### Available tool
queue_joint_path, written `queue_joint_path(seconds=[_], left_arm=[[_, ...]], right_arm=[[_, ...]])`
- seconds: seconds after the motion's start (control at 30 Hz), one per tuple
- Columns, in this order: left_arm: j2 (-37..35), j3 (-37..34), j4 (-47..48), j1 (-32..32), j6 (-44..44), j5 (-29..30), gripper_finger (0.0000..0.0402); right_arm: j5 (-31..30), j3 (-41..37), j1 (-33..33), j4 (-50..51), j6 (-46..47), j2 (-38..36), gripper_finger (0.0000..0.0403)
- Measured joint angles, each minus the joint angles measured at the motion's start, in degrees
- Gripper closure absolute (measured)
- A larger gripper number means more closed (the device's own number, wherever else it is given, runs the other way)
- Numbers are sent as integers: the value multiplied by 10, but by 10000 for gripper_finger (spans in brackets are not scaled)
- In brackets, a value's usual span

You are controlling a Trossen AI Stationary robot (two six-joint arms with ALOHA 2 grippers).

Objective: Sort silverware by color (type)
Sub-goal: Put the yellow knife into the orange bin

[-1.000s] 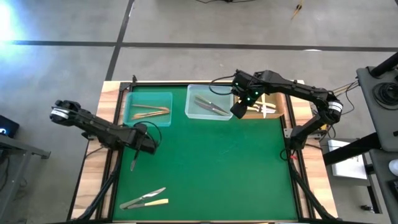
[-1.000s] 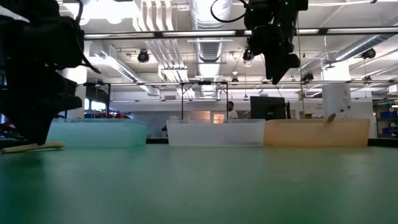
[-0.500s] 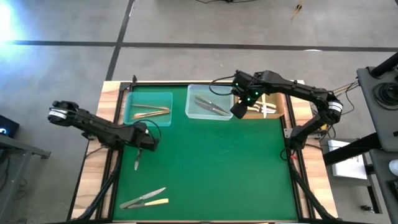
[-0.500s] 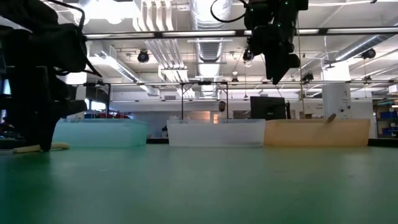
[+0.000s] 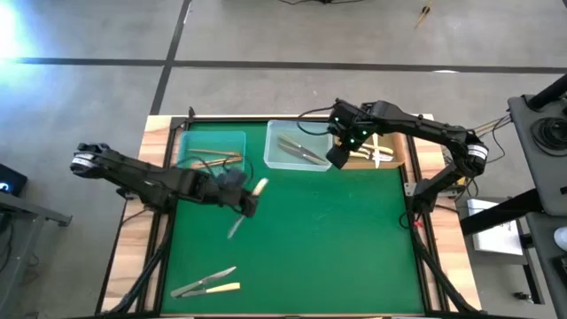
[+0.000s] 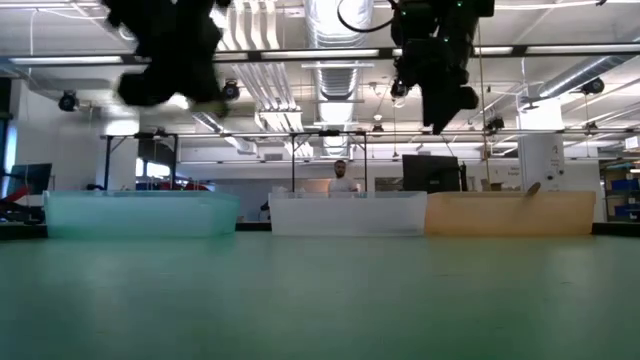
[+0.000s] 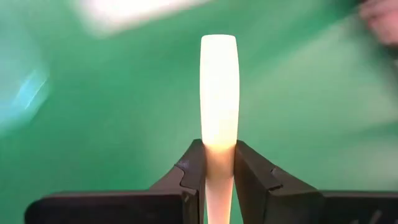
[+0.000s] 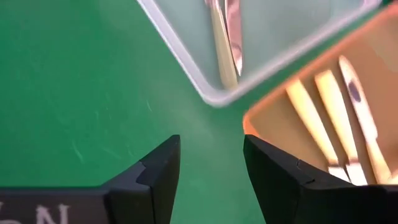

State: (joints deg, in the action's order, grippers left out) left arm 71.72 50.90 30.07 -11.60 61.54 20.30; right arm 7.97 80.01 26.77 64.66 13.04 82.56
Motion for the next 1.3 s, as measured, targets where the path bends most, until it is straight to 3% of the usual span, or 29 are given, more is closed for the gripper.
queue_joint_path(seconds=[0.1,0.23,0.43,0.6,0.93,1.3], left_arm=[[7,83,-27,2,-96,49,363],[30,167,-19,10,-192,122,363],[60,204,-14,50,-237,152,363],[59,198,-17,77,-231,181,363],[70,197,-58,103,-250,181,363],[97,207,-170,147,-318,163,363]], right_arm=[[5,0,-5,-66,5,0,242],[65,0,-16,-197,7,-1,253],[152,0,-39,-365,30,-5,262],[150,0,-44,-415,52,-12,263],[149,0,-52,-542,99,-4,228],[67,0,-51,-577,134,0,196]])
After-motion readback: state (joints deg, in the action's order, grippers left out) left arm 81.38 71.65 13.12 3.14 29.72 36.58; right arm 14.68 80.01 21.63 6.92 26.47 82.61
